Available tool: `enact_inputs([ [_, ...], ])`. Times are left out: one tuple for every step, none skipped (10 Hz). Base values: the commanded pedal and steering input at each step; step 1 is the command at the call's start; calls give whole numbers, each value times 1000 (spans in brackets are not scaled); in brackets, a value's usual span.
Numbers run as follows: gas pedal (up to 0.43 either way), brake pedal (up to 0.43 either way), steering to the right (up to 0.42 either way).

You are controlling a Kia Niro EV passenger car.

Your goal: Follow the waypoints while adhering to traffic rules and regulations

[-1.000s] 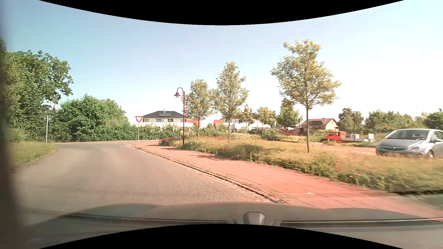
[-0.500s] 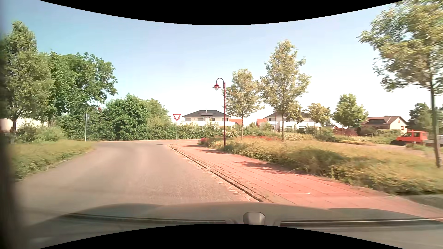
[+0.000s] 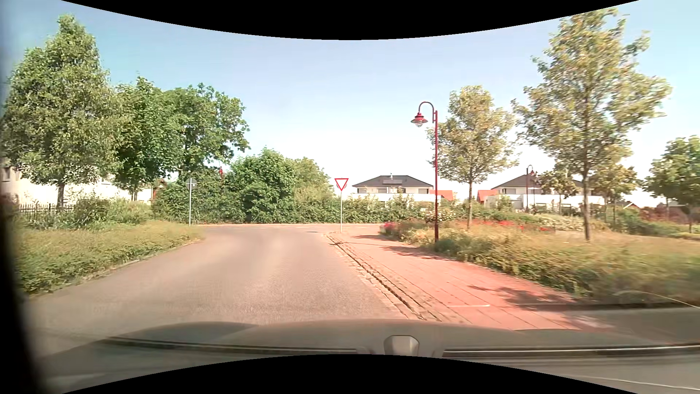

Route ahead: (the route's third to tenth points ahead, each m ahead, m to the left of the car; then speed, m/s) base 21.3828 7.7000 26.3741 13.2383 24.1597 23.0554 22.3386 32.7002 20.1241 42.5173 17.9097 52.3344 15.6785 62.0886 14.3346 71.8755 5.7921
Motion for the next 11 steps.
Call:
enact_inputs([
  [87, 6, -232],
  [87, 6, -214],
  [79, 6, -191],
  [67, 6, -175],
  [28, 6, -158],
  [0, 6, -140],
  [0, 6, -120],
  [0, 6, -98],
  [0, 6, -84],
  [0, 6, -69],
  [0, 6, -51],
])
